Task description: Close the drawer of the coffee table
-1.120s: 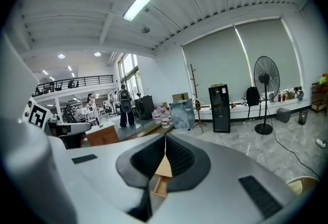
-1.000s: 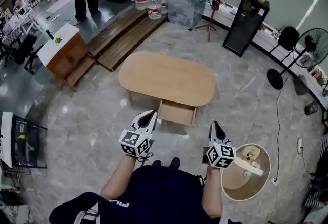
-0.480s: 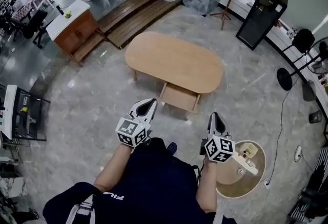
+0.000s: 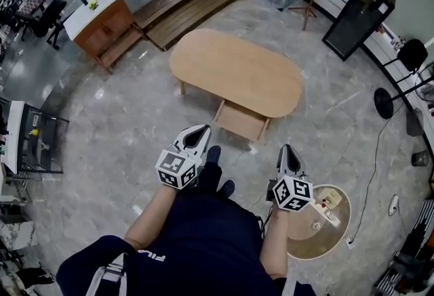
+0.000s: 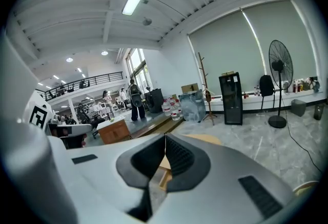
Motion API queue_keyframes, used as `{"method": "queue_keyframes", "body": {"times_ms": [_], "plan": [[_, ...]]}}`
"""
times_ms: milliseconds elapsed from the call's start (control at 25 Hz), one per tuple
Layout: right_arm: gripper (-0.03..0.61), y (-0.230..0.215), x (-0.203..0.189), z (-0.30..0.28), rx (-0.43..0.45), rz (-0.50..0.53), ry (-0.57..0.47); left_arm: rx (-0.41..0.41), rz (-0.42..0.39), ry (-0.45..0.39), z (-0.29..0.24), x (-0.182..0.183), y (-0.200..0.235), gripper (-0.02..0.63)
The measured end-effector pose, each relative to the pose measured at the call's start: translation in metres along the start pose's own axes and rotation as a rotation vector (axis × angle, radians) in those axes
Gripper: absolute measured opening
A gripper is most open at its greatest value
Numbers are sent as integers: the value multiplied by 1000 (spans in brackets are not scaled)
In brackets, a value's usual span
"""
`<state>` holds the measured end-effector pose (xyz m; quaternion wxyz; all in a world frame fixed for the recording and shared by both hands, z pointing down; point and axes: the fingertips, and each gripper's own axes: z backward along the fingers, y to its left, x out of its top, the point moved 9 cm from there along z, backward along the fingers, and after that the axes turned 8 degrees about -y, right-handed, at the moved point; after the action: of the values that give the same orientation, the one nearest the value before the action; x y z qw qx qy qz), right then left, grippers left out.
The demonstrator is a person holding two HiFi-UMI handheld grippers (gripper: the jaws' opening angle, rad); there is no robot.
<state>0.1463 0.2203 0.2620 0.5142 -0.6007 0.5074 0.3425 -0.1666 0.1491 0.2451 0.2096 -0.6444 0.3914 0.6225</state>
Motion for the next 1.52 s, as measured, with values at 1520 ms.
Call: {"method": "queue_keyframes", "body": {"times_ms": [1520], "plan": [[28,-39,40,-161,-58,39,-2,-169,-19,60,-193,22,106,25]]}}
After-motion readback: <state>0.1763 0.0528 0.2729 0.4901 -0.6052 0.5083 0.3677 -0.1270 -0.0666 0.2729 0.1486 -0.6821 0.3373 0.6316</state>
